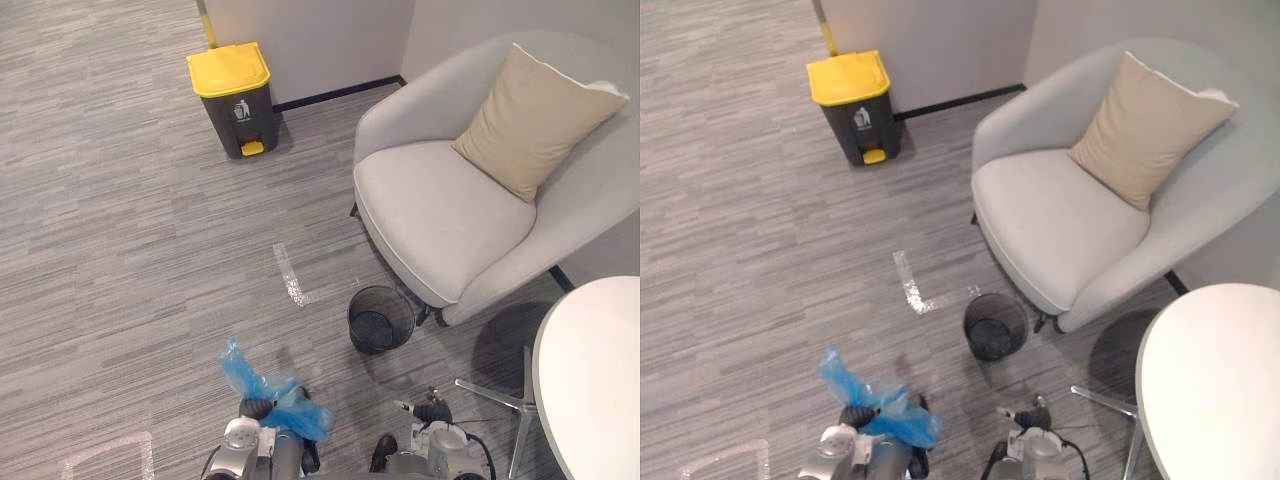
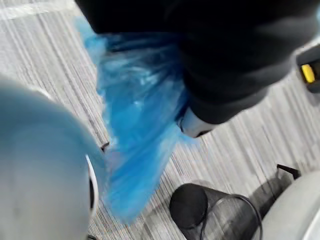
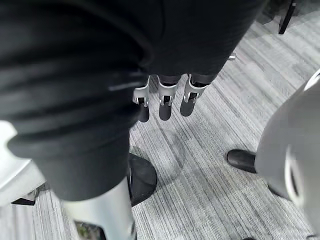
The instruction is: Gather rubbish on tea table into small bin, then transfer packed bag to large trash can.
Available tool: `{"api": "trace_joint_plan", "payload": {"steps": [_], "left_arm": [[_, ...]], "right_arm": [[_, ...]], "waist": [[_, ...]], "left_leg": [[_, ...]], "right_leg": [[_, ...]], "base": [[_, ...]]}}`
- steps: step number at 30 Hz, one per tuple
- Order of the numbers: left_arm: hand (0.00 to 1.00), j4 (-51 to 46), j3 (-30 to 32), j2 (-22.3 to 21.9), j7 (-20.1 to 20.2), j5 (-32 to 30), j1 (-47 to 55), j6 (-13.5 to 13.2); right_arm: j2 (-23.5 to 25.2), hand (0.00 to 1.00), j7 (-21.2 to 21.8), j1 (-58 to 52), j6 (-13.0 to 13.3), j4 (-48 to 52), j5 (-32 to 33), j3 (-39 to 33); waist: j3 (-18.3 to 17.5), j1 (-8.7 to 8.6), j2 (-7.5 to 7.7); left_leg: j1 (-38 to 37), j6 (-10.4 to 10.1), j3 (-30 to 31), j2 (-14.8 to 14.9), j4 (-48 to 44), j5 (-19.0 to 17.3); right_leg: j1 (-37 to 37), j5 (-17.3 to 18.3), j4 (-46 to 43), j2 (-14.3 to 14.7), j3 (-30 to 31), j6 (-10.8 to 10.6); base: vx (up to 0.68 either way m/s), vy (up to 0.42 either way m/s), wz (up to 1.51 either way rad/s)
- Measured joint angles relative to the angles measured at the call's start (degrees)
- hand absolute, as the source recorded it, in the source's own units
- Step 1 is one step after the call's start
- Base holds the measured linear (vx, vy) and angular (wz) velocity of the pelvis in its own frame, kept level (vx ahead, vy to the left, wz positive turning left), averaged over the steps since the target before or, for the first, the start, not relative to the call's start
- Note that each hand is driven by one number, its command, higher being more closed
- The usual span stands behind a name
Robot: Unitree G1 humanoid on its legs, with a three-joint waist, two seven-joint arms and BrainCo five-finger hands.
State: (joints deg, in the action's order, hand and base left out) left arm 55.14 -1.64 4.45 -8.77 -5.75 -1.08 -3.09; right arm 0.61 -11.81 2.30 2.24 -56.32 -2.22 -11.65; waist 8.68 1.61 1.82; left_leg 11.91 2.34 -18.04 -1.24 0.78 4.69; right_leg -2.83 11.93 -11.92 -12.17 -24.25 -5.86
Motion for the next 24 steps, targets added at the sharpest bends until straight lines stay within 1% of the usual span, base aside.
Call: {"api": "trace_joint_plan", "payload": {"steps": [1, 3, 4, 5, 6, 7, 8, 10, 12, 13, 14, 15, 16, 17, 18, 19, 20, 21, 22, 23, 24], "left_arm": [[1.00, 0.05, 0.08, 0.16, 0.00, -0.31, 0.12, -0.02], [1.00, 0.10, 0.51, 0.45, -0.01, -0.42, 0.16, -0.02], [1.00, 0.21, 0.55, 0.42, -0.04, -0.40, 0.23, 0.00], [1.00, 0.37, 0.50, 0.37, -0.08, -0.40, 0.63, 0.04], [1.00, 0.25, 0.54, 0.43, -0.10, -0.37, 0.71, 0.03], [1.00, -0.09, 0.56, 0.51, -0.13, -0.30, 0.63, 0.01], [1.00, -0.40, 0.86, 0.83, -0.30, -0.13, 0.67, -0.03], [1.00, -0.40, 2.24, 1.07, -1.16, 0.61, 0.71, -0.01], [1.00, -0.39, 2.52, 0.80, -1.14, 1.36, 0.36, 0.01], [1.00, -0.36, 2.53, 0.56, -1.14, 1.40, -0.04, 0.01], [1.00, -0.22, 2.54, 0.30, -1.12, 1.40, -0.56, 0.01], [1.00, -0.11, 2.52, 0.24, -1.10, 1.40, -0.91, 0.00], [1.00, 0.09, 2.49, 0.24, -1.05, 1.39, -1.32, -0.01], [1.00, 0.29, 2.46, 0.24, -1.05, 1.37, -1.76, -0.01], [1.00, 0.32, 2.43, 0.17, -1.02, 1.30, -1.94, -0.05], [1.00, 0.46, 2.43, 0.07, -0.99, 1.29, -2.00, -0.11], [1.00, 0.84, 2.58, -0.95, -1.03, 1.29, -2.43, -0.16], [1.00, 0.76, 2.92, -1.54, -0.97, 1.26, -2.69, -0.33], [1.00, 0.70, 3.23, -2.40, -0.97, 1.24, -2.64, -0.32], [1.00, 0.60, 4.15, -2.99, -0.92, 1.21, -2.68, -0.33], [1.00, 0.22, 4.97, -3.77, -0.89, 1.11, -2.34, -0.34]], "right_arm": [[0.00, 0.00, 0.00, 0.17, 0.00, 0.00, -0.03, -0.15], [-0.06, 0.00, 0.01, 0.70, -0.01, -0.05, -0.05, -0.47], [-0.24, 0.00, 0.05, 0.66, -0.01, -0.25, -0.10, -0.50], [-0.53, 0.00, 0.14, 0.78, -0.17, -0.99, -0.12, -0.46], [-0.43, 0.00, 0.21, 0.81, -0.22, -0.89, -0.11, -0.46], [-0.11, 0.00, 0.37, 0.65, -0.18, -0.81, -0.11, -0.34], [0.75, 0.00, 0.41, 0.31, -0.16, -0.86, -0.10, -0.34], [1.15, 0.00, 0.41, 0.45, 0.33, -0.60, -0.06, -0.30], [1.14, 0.00, 0.38, 0.61, 0.63, -0.60, -0.04, -0.33], [1.03, 0.00, 0.37, 0.88, 0.73, -0.31, -0.03, -0.41], [0.89, 0.00, 0.38, 1.23, 0.70, -0.22, -0.02, -0.49], [0.80, 0.00, 0.39, 1.30, 0.68, -0.07, -0.04, -0.58], [0.83, 0.00, 0.40, 1.31, 0.66, 0.17, -0.05, -0.91], [0.87, 0.00, 0.40, 1.28, 0.65, 0.35, -0.07, -1.61], [0.84, 0.00, 0.41, 0.77, 0.62, 0.53, -0.06, -2.34], [0.81, 0.00, 0.42, 0.34, 0.62, 0.67, -0.05, -3.05], [0.61, 0.00, 0.45, 0.66, 0.54, 0.77, -0.06, -3.97], [0.50, 0.00, 0.43, 1.00, 0.56, 1.58, -0.02, -4.14], [0.57, 0.00, 0.48, 1.20, 0.57, 1.75, -0.02, -3.81], [0.94, 0.00, 0.54, 1.18, 0.56, 1.89, -0.01, -3.32], [1.61, 0.00, 0.50, 1.03, 0.54, 1.95, 0.14, -2.26]], "waist": [[-0.27, -0.03, 0.72], [0.28, -0.10, 1.92], [0.47, -0.20, 2.04], [0.80, -0.52, 1.47], [0.92, -0.73, 1.00], [1.29, -1.18, 0.41], [1.60, -1.21, 0.10], [1.64, -1.51, 0.51], [1.95, -1.52, 0.61], [2.51, -1.56, 0.67], [2.94, -1.63, 0.72], [2.98, -1.84, 0.75], [3.03, -2.24, 0.80], [3.10, -2.74, 0.80], [2.91, -3.14, 1.12], [2.79, -3.50, 1.29], [2.94, -3.50, -0.48], [3.29, -3.55, -1.48], [3.39, -3.53, -2.06], [3.50, -3.55, -2.47], [3.63, -3.25, -2.55]], "left_leg": [[-0.14, 0.71, -0.03, -1.18, -0.60, -0.97], [-0.10, 1.59, 0.10, -3.20, -3.95, -4.15], [0.20, 2.19, 1.28, -4.01, -6.22, -6.22], [0.23, 2.34, 2.27, -3.98, -9.48, -8.30], [-0.02, 2.61, 3.32, -3.70, -11.40, -9.80], [-0.80, 3.13, 4.97, -3.06, -13.51, -11.83], [-1.91, 3.33, 6.42, -2.74, -14.54, -13.88], [-3.74, 3.29, 8.33, -2.65, -14.58, -15.53], [-6.18, 3.07, 10.05, -2.93, -13.36, -16.66], [-7.86, 3.06, 10.99, -3.20, -12.62, -16.81], [-9.51, 2.79, 11.60, -3.40, -12.00, -17.46], [-10.92, 2.43, 12.86, -3.69, -11.31, -17.94], [-12.62, 1.96, 14.37, -3.94, -10.18, -18.42], [-14.65, 1.31, 16.25, -4.07, -8.68, -18.85], [-16.90, -0.04, 17.98, -4.07, -7.71, -19.67], [-18.13, -1.35, 19.04, -3.90, -8.05, -20.46], [-18.03, -2.63, 19.37, -2.11, -9.83, -21.12], [-16.31, -4.12, 18.11, -0.99, -15.17, -21.13], [-13.91, -4.61, 15.16, 0.36, -23.54, -20.86], [-11.54, -6.51, 13.18, 1.82, -31.21, -19.67], [-7.35, -8.49, 10.92, 4.83, -43.00, -18.90]], "right_leg": [[0.05, 0.94, -1.13, -1.33, -0.11, -0.59], [0.79, 2.42, -4.03, -4.06, 0.01, -0.75], [1.05, 2.50, -7.46, -5.37, 0.25, -0.04], [-0.76, 1.37, -14.43, -6.64, 1.87, 1.71], [-2.47, -0.08, -19.98, -6.95, 3.78, 4.08], [-5.69, -2.97, -27.95, -6.73, 7.12, 7.21], [-8.61, -0.19, -33.82, -5.01, 11.13, 5.89], [-13.08, 3.62, -36.58, -1.57, 13.23, 4.70], [-17.20, 5.11, -33.57, 1.03, 11.67, 3.96], [-18.66, 5.05, -30.52, 2.17, 10.11, 3.86], [-20.22, 4.47, -26.58, 3.27, 8.75, 4.00], [-21.45, 3.11, -21.88, 4.43, 7.81, 4.08], [-22.22, 1.01, -17.38, 5.41, 7.32, 4.30], [-22.37, -1.68, -13.29, 6.45, 7.44, 5.07], [-22.02, -5.35, -9.57, 7.26, 8.24, 6.43], [-21.02, -9.36, -9.23, 7.47, 8.46, 10.06], [-19.78, -8.55, -9.67, 7.98, 6.67, 10.96], [-17.91, -6.96, -9.41, 8.72, 5.53, 11.72], [-15.36, -5.87, -8.19, 9.79, 5.03, 12.02], [-12.81, -5.54, -6.71, 10.85, 4.99, 12.42], [-8.75, -4.93, -4.29, 12.25, 6.06, 12.50]], "base": [[0.23, 0.108, 0.33], [0.23, 0.095, 0.28], [0.27, 0.108, 0.32], [0.28, 0.117, 0.39], [0.30, 0.138, 0.52], [0.32, 0.096, 0.57], [0.33, 0.065, 0.57], [0.33, 0.012, 0.49], [0.39, -0.006, 0.43], [0.40, -0.023, 0.46], [0.44, -0.042, 0.51], [0.47, -0.051, 0.62], [0.55, -0.077, 0.76], [0.60, -0.115, 0.98], [0.76, -0.179, 1.07], [0.65, -0.175, 0.93], [0.66, -0.174, 0.69], [0.67, -0.169, 0.38], [0.53, -0.133, 0.21], [0.64, -0.115, 0.02], [0.58, -0.055, -0.07]]}}
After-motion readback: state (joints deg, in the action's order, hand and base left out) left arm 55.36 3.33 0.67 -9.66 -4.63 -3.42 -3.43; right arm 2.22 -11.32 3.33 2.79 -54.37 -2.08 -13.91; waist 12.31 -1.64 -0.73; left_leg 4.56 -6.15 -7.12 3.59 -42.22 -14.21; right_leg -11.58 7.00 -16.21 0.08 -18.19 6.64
